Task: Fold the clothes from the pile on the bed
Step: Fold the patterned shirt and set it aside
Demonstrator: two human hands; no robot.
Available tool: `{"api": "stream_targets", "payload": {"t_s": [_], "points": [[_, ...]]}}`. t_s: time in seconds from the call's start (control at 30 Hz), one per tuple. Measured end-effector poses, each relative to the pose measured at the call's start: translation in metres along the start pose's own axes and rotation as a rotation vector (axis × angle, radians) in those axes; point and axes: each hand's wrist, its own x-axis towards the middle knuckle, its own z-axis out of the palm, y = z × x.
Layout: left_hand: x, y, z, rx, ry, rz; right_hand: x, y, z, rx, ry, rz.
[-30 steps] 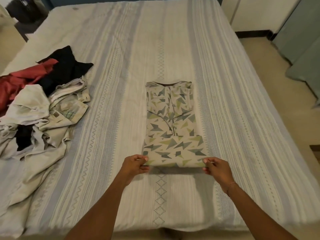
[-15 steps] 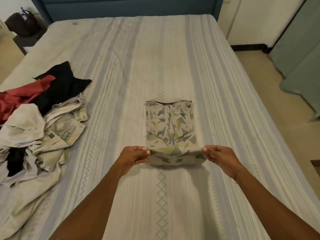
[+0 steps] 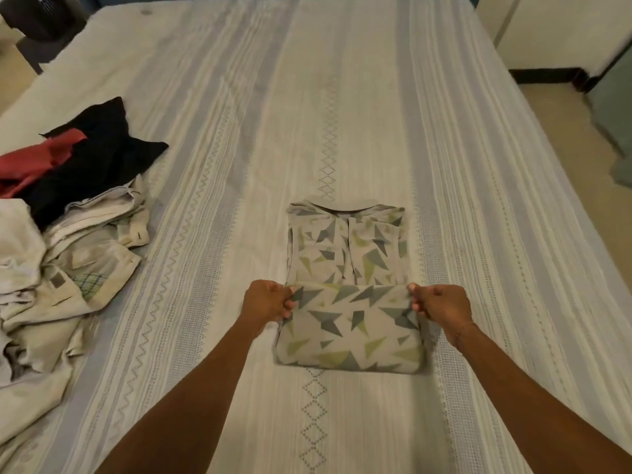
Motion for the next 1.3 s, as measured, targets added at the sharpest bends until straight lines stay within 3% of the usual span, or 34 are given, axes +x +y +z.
{"api": "stream_targets", "payload": {"t_s": [0.03,0.1,0.17,0.2,0.27,0.33,0.4,0.5,0.77,0.93,1.0,1.1,1.3], "points": [[0.005,-0.001,0.007,0.05,0.062,-0.013,0.006,0.004,0.004,-0.068,0.035,-0.015],[0.004,-0.005,0.018,0.452,0.266,0.064,0.004,0.012,0.013,-0.232,0.168,-0.104],[-0.005,-0.013,0.034,0.866,0.445,0.319,-0.009,0.022,0.026,-0.315,0.238,-0.288],[-0.011,-0.017,0.044,0.943,0.45,0.492,-0.016,0.029,0.035,-0.336,0.21,-0.419],[-0.014,-0.03,0.063,1.034,0.276,0.773,-0.027,0.045,0.056,-0.485,0.116,-0.64],[-0.008,-0.048,0.072,1.13,0.073,0.867,-0.031,0.062,0.072,-0.7,0.059,-0.703],[-0.001,-0.063,0.074,1.152,-0.008,0.864,-0.03,0.071,0.08,-0.822,0.045,-0.671],[0.005,-0.074,0.074,1.193,0.013,0.857,-0.025,0.077,0.083,-0.946,0.09,-0.66],[0.003,-0.068,0.071,1.248,0.032,0.809,-0.027,0.07,0.082,-1.012,0.059,-0.602],[-0.022,-0.093,0.044,1.364,-0.141,1.039,-0.059,0.092,0.05,-1.092,-0.093,-0.869],[-0.024,-0.112,0.03,1.393,-0.112,1.072,-0.066,0.114,0.038,-1.091,-0.122,-0.92],[-0.023,-0.121,0.021,1.448,0.006,1.069,-0.07,0.138,0.035,-1.068,-0.021,-0.979],[-0.04,-0.101,0.022,1.353,0.078,0.992,-0.085,0.117,0.047,-0.988,0.144,-0.849]]}}
